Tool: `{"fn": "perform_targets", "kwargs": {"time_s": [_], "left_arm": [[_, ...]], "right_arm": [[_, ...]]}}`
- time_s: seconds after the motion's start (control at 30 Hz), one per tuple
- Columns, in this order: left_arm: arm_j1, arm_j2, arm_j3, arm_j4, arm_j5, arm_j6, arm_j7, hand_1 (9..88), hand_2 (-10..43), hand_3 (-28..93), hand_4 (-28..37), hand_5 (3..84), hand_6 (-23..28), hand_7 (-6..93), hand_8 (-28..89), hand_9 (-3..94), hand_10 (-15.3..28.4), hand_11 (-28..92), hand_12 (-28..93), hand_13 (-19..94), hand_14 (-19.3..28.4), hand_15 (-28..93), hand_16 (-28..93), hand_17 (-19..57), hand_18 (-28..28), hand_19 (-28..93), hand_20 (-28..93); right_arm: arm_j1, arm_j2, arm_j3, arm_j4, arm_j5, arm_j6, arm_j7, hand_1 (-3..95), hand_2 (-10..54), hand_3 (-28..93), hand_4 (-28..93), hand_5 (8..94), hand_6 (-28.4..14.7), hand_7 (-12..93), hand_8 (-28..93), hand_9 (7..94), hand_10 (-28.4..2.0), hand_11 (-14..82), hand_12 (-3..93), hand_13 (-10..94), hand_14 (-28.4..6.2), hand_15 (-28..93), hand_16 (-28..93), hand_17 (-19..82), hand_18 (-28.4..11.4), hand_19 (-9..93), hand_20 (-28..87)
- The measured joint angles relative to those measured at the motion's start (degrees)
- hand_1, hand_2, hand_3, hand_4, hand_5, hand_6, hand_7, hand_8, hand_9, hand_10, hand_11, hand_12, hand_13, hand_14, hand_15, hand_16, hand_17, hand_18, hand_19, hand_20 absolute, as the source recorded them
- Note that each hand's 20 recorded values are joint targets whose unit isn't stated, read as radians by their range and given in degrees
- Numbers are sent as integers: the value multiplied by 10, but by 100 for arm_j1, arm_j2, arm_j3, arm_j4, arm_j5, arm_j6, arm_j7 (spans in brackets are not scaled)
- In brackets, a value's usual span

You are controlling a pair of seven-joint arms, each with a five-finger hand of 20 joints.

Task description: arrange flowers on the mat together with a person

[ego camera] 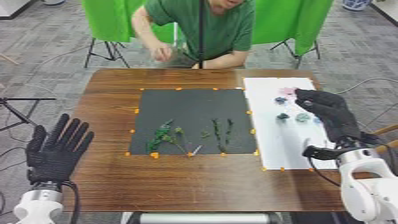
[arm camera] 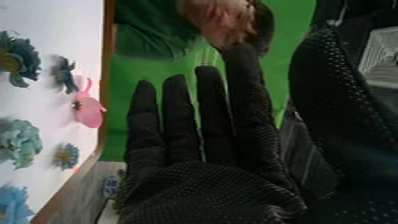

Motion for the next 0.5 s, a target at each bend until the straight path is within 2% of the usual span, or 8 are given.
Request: {"fn": "perform_targets", "kwargs": {"time_s": [0.17,0.27,0.5], "left_arm": [[5,-4,-4,-5,1,5,21,249,156,654,-283,412,56,56,-89,366,118,127,46,278,114,222,-81,-24,109,226,110],[15,-4,0,-30,-8,44,89,248,156,658,-283,415,57,57,-90,369,120,130,46,280,115,226,-81,-24,110,230,111],[24,-1,13,-56,-35,82,167,248,157,658,-283,415,57,58,-91,370,121,131,45,281,116,228,-83,-25,110,232,110]], "right_arm": [[165,340,-565,-73,-1931,1030,856,440,-95,765,-260,487,0,195,-144,419,-100,48,103,355,-79,130,93,241,-86,207,319],[287,429,-654,-30,-2717,970,1087,452,-95,773,-267,482,-1,197,-143,414,-103,47,105,363,-67,129,102,247,-83,252,334],[995,664,-1242,376,-4385,336,1281,500,-95,775,-280,487,6,209,-148,452,-90,58,114,397,-53,137,117,261,-84,316,346]]}}
